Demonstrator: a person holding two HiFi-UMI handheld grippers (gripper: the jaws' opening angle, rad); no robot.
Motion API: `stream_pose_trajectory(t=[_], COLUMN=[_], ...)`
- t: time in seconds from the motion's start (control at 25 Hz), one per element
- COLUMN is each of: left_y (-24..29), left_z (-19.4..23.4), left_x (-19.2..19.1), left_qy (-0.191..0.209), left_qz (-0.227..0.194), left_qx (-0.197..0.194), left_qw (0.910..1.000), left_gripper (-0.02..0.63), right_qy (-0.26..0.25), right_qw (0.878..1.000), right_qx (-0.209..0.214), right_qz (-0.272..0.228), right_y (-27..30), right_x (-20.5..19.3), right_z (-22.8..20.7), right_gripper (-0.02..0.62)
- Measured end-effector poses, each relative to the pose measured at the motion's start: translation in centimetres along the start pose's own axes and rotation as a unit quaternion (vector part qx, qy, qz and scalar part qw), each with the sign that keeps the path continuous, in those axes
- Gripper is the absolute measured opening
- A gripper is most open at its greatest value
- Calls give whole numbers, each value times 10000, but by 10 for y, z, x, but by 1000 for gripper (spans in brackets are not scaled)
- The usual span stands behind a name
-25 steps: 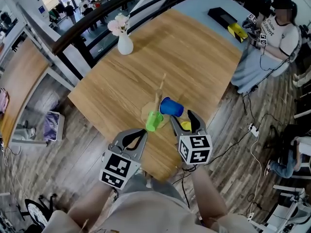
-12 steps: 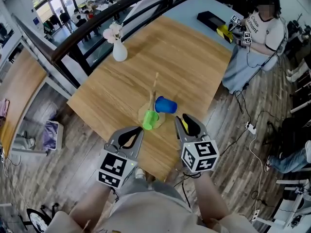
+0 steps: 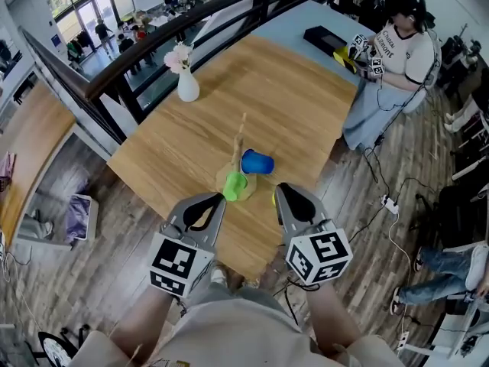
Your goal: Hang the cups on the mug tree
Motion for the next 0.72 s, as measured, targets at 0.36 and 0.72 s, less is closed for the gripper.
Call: stream_pose_trajectory(t=[0.36,0.72], left_y=[-17,-30], left_z=[-12,-22], left_x=[21,20], left_qy=[39,80], left_qz=[-330,-412], left_qx=[18,-90], left_qw=[9994,9991], left_gripper=[3,3], right_qy=[-32,-67], right_qw=[9982,9971], right_qx=[451,734], right_qz=[-396,-213], right_y=[-40,-65], right_x=[29,26], right_z=[21,25], right_gripper=[2,2])
Point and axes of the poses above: the fingertips, and each gripper's own axes: y forward along the fingers, z to its left, x out of its top, the point moved 10 cm from there along -y, backward along the fingers, and after that the axes turned 1 degree about -x, right-handed, at the moved point
